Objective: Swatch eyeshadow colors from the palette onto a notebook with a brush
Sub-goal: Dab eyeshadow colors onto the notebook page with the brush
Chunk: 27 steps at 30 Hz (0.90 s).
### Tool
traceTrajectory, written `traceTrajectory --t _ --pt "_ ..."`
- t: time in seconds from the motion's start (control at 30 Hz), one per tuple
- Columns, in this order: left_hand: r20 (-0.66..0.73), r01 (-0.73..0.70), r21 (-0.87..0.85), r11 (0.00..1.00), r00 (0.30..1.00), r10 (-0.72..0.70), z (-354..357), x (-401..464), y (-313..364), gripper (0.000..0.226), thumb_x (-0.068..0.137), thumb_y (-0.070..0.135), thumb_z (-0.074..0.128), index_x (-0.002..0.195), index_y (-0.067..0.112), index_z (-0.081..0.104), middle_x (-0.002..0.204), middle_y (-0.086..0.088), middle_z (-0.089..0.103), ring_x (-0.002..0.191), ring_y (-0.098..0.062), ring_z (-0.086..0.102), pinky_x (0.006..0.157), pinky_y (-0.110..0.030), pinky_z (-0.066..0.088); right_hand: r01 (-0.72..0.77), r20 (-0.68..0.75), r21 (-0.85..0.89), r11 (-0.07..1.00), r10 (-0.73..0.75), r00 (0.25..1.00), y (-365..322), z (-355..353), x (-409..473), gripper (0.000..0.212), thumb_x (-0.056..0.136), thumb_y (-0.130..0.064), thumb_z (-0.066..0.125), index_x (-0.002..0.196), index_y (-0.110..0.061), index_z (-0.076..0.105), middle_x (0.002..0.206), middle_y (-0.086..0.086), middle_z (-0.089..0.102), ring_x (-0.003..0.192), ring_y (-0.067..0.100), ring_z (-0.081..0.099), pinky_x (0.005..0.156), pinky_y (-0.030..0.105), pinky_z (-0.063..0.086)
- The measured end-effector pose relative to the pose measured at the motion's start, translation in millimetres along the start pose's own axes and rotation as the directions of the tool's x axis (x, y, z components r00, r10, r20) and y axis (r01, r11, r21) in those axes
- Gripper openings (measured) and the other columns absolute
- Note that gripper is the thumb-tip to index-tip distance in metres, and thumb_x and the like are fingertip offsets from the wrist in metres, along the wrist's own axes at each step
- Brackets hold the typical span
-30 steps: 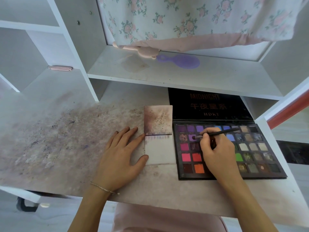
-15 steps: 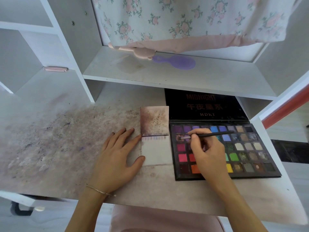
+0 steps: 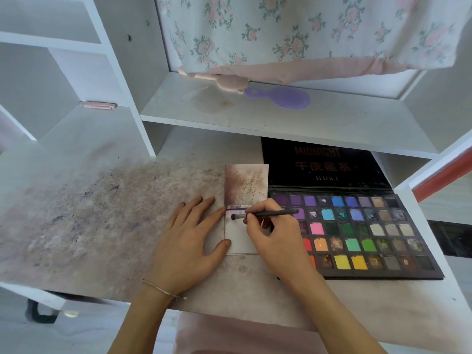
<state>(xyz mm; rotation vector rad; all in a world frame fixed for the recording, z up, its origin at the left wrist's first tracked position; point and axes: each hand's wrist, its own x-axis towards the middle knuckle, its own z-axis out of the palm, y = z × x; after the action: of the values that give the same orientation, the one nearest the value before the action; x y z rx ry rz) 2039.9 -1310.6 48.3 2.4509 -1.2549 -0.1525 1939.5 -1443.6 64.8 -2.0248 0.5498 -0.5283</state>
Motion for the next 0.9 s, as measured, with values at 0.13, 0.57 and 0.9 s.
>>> traceTrajectory --t 0.13,0.57,0.9 --pt "0.001 0.000 0.012 1.000 1.000 0.000 -0.5 -0.4 -0.4 0.072 0.072 0.066 0.014 0.139 0.040 0.021 0.151 0.013 0.016 0.130 0.006 -0.008 0.105 -0.016 -0.017 0.003 0.008 0.001 1.000 -0.003 1.000 1.0 0.8 1.4 0.009 0.085 -0.011 0.056 0.083 -0.020 0.056 0.074 0.002 0.063 0.073 0.009 0.056 0.066 0.026 0.046" --pt "0.009 0.002 0.012 1.000 1.000 -0.002 -1.2 -0.7 0.5 0.072 0.073 0.066 0.014 0.139 0.039 0.022 0.151 0.013 0.015 0.131 0.004 -0.008 0.106 -0.018 -0.016 0.023 0.044 -0.015 1.000 -0.022 0.999 2.9 2.3 2.0 0.030 0.086 -0.012 0.056 0.075 -0.038 0.045 0.076 -0.005 0.061 0.078 0.002 0.054 0.065 0.012 0.044" --pt "0.009 0.004 0.023 1.000 1.000 -0.004 -0.7 0.1 0.8 0.072 0.073 0.066 0.014 0.140 0.039 0.022 0.151 0.013 0.016 0.130 0.005 -0.008 0.105 -0.016 -0.018 0.025 0.054 0.001 1.000 -0.025 0.998 3.6 2.4 2.5 0.030 0.087 -0.013 0.055 0.076 -0.039 0.045 0.076 -0.011 0.058 0.080 -0.004 0.053 0.065 0.007 0.042"
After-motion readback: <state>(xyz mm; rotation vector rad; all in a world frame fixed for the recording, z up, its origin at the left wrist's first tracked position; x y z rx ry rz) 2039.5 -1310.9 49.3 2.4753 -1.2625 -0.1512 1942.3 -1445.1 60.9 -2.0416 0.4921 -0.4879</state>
